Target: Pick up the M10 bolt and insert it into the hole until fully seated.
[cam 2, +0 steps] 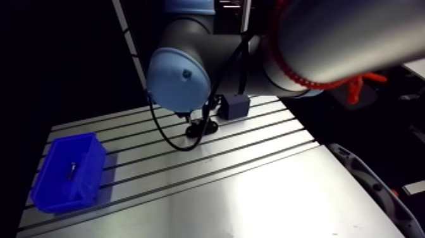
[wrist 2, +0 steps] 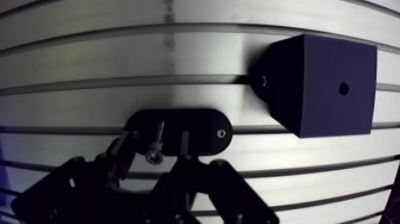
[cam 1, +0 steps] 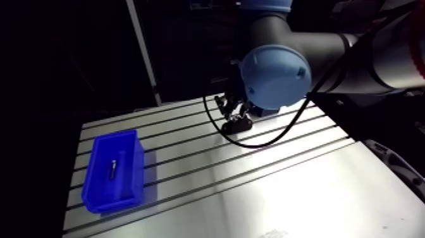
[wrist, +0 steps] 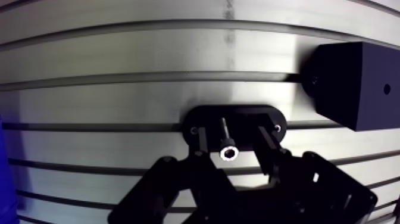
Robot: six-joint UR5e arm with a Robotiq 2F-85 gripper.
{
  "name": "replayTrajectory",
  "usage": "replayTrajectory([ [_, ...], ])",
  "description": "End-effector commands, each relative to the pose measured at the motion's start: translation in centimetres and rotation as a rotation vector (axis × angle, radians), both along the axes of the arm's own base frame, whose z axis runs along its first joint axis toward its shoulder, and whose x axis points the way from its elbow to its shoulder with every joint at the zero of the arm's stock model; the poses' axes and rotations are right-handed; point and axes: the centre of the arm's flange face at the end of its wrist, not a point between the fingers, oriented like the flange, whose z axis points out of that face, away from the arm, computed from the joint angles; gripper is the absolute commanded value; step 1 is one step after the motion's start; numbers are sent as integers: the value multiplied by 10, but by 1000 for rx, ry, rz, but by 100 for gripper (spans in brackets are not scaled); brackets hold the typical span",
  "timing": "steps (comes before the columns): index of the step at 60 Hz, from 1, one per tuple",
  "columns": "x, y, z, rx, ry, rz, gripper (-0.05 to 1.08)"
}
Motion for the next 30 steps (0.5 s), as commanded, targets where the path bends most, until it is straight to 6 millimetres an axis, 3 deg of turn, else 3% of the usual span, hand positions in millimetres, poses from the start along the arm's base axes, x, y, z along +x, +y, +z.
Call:
replayTrajectory([
  [1,0,0,2,-2,2,0,49],
  [30,2,1,3,11,-15,-1,49],
])
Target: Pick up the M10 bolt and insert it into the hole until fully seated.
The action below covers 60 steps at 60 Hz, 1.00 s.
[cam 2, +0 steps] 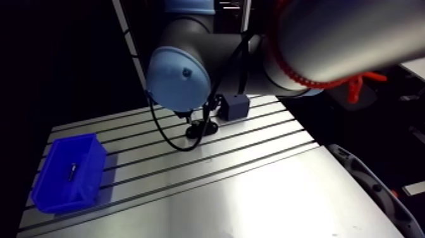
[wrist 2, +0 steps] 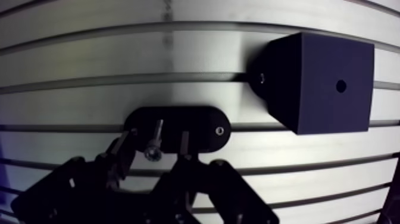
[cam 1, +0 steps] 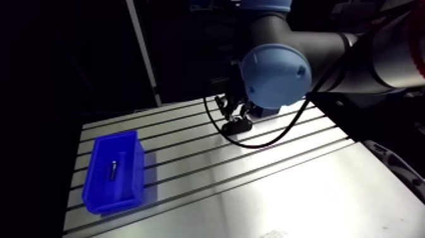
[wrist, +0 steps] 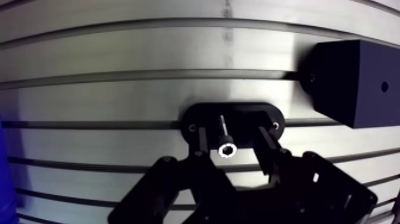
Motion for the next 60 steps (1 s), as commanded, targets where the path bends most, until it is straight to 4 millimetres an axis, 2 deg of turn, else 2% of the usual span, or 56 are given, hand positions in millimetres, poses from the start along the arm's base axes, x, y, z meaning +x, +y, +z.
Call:
replayTrajectory([
  [1,1,1,0,6,-10,-1,49],
  [60,6,-6,-3,3,-19,5,60],
])
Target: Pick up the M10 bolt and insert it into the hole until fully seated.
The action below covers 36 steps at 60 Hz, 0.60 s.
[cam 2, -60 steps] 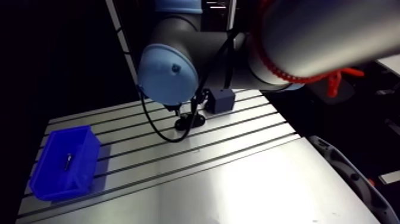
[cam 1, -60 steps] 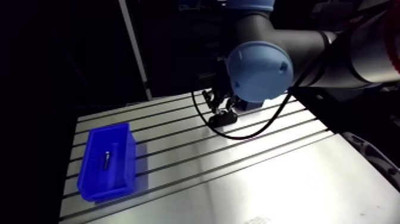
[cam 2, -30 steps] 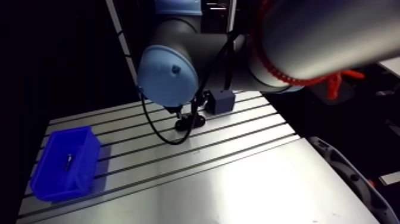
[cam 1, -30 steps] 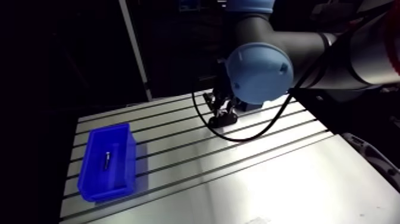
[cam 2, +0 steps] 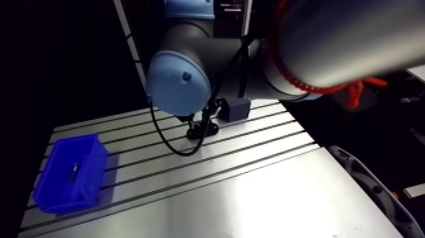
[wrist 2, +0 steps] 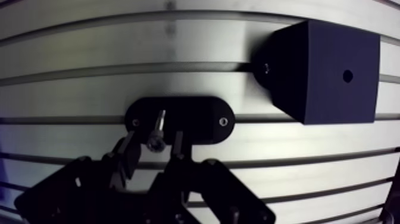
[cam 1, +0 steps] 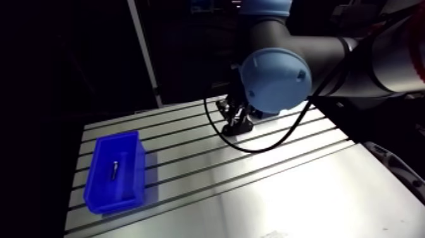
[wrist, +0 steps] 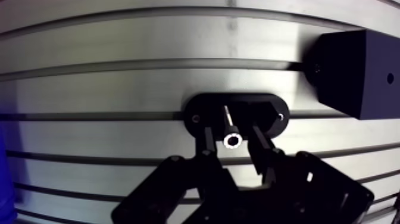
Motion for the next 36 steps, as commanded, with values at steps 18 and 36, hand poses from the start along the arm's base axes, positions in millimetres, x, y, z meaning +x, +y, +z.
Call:
replayTrajectory([
  [18,0,-2,0,1,2,4,62],
  [36,0,-1,-1,0,1,1,66],
])
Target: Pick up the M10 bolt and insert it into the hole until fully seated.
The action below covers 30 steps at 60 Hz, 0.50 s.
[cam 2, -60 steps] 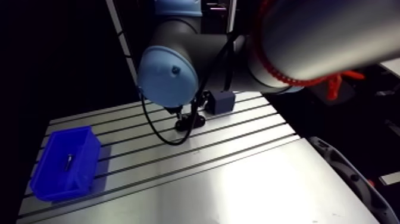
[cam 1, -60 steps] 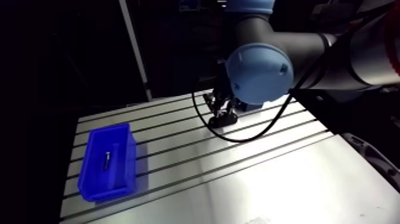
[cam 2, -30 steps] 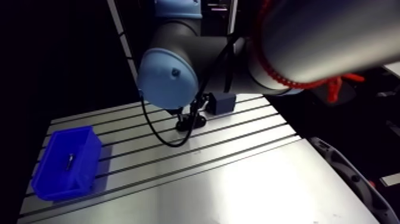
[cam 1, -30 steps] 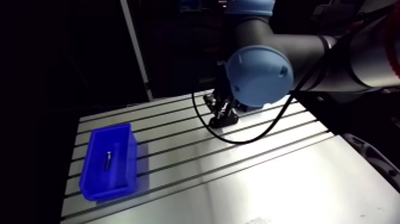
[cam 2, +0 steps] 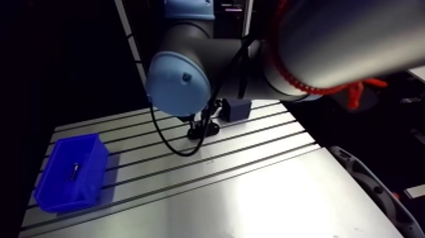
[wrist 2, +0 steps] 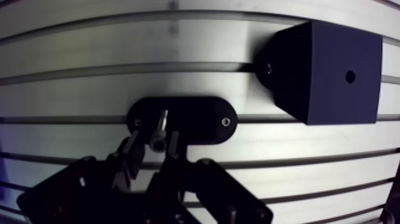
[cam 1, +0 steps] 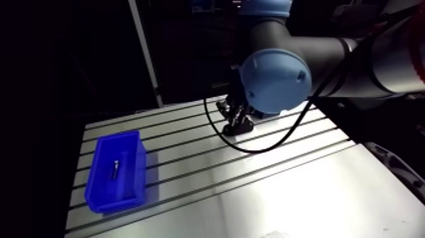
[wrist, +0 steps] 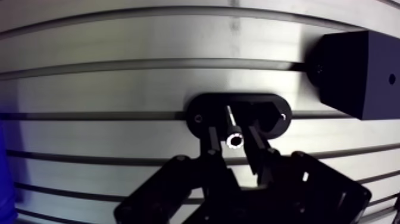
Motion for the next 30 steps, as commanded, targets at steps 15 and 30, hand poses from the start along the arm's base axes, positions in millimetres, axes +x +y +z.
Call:
replayTrajectory([
  [15,-1,2,0,0,0,-2,68],
  [30,0,3,-1,0,-1,-5,71],
])
